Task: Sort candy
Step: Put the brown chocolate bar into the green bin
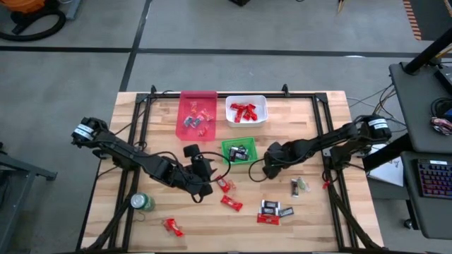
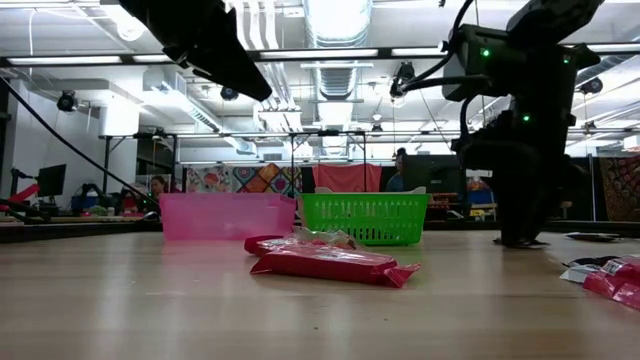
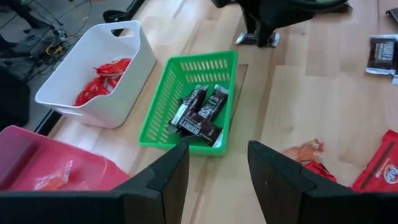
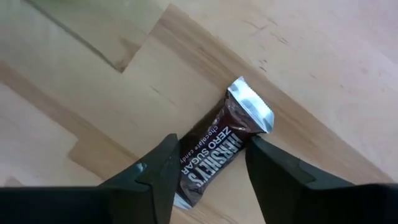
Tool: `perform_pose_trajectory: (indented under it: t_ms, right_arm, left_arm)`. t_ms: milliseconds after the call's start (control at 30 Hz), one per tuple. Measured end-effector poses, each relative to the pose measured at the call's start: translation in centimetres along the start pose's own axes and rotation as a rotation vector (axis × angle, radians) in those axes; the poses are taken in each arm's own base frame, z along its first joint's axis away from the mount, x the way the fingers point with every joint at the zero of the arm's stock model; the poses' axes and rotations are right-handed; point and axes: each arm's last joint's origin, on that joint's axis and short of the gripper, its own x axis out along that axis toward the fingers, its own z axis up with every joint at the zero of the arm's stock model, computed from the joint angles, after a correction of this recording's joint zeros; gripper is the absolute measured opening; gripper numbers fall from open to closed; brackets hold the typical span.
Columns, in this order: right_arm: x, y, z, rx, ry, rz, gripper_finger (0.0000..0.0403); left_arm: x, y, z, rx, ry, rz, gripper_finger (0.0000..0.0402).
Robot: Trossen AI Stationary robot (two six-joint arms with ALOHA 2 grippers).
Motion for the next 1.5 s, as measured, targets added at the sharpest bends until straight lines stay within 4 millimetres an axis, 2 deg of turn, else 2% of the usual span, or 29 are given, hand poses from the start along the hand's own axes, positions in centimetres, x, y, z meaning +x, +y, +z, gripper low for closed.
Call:
perform_pose_trajectory:
  t_ms: [267,433,700,1200,1367,1500]
  right_arm:
    - [-0.1,0.0,0.0,-0.169,-0.004,0.009,0.0106]
    - [-0.3,-0.1,0.0,-0.173,-0.011,0.011,0.0064]
    - [-2.0,-0.4,0.0,-0.165,-0.051,0.074,0.0014]
    - [-5.6,-0.8,0.2,-0.203,-0.268,0.143,0.0008]
    - [-5.2,0.0,-0.6,-0.276,-0.382,0.184,0.0008]
    - [-4.1,0.2,-2.2,-0.319,-0.482,0.171,0.0008]
  left_arm:
    - [0.0,0.0,0.0,-0.005,0.001,0.009,0.0148]
    - [0.0,0.0,0.0,-0.009,0.0,0.01,0.0148]
    - [0.0,0.0,0.0,-0.017,-0.004,0.009,0.0148]
    - [0.0,0.0,0.1,-0.06,-0.009,0.008,0.0148]
    - [0.0,0.0,0.1,-0.075,-0.009,0.006,0.0148]
    - [0.0,0.0,0.1,-0.08,-0.009,0.006,0.0148]
